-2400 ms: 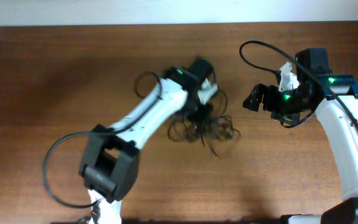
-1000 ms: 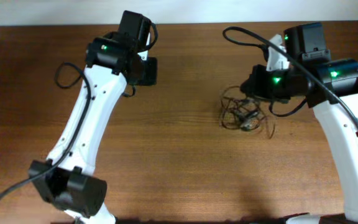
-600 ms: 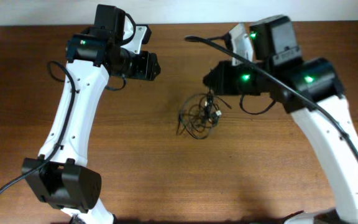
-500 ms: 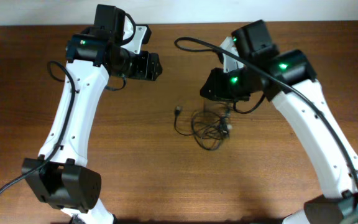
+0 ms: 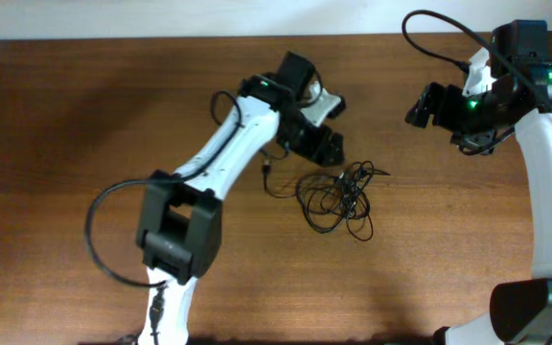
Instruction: Untangle cables
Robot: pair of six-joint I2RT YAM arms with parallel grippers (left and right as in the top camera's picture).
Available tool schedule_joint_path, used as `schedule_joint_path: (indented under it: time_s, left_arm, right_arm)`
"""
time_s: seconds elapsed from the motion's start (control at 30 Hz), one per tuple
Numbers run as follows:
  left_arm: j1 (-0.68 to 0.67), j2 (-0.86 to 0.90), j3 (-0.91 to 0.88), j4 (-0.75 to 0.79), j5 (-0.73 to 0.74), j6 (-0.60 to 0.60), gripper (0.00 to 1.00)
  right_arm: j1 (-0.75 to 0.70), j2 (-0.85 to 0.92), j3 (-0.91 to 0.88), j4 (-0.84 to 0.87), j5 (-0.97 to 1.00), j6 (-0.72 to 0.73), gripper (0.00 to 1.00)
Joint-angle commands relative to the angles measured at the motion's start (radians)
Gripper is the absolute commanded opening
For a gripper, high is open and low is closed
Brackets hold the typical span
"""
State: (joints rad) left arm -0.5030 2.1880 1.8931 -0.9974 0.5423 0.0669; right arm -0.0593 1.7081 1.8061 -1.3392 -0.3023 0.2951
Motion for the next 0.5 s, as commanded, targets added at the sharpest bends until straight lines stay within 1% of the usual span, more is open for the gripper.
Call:
schedule_joint_path:
  time_s: [0.0,0.1,0.17,0.2,0.27,0.33,0.37,0.43,0.47]
  left_arm:
    - [-0.081,0.074,0.006,0.019,0.023,0.016,0.66]
    - [-0.134,0.100,0.006,0.058,0.023,0.016,0.54]
    - [-0.136,0.100,0.006,0.067,0.021,0.016,0.43]
    - [-0.136,0.101,0.006,0.070,0.018,0.017,0.41]
    - [-0.141,0.101,0.006,0.073,0.008,0.017,0.79]
    - [-0.139,0.101,0.014,0.077,0.020,0.017,0.81]
    - [-0.099,0.101,0.069,0.068,0.097,0.017,0.86]
    - [-0.024,0.101,0.146,0.058,0.221,0.017,0.87]
    - [0.002,0.101,0.158,0.058,0.289,0.016,0.86]
  right_arm:
    - [0.000,-0.017,0.010,0.000,0.012,-0.030,0.95]
    - [0.000,-0.016,0.010,-0.001,0.013,-0.031,0.95]
    - [0.000,-0.016,0.010,-0.001,0.013,-0.031,0.95]
    - [0.000,-0.016,0.010,-0.001,0.013,-0.031,0.95]
    - [0.000,-0.016,0.010,-0.002,0.013,-0.031,0.95]
    - [0.000,-0.016,0.010,-0.004,0.013,-0.034,0.95]
    - [0.000,-0.016,0.010,-0.002,0.012,-0.034,0.95]
    - [0.000,-0.016,0.010,-0.002,0.012,-0.034,0.95]
    - [0.000,-0.016,0.010,-0.003,0.012,-0.034,0.95]
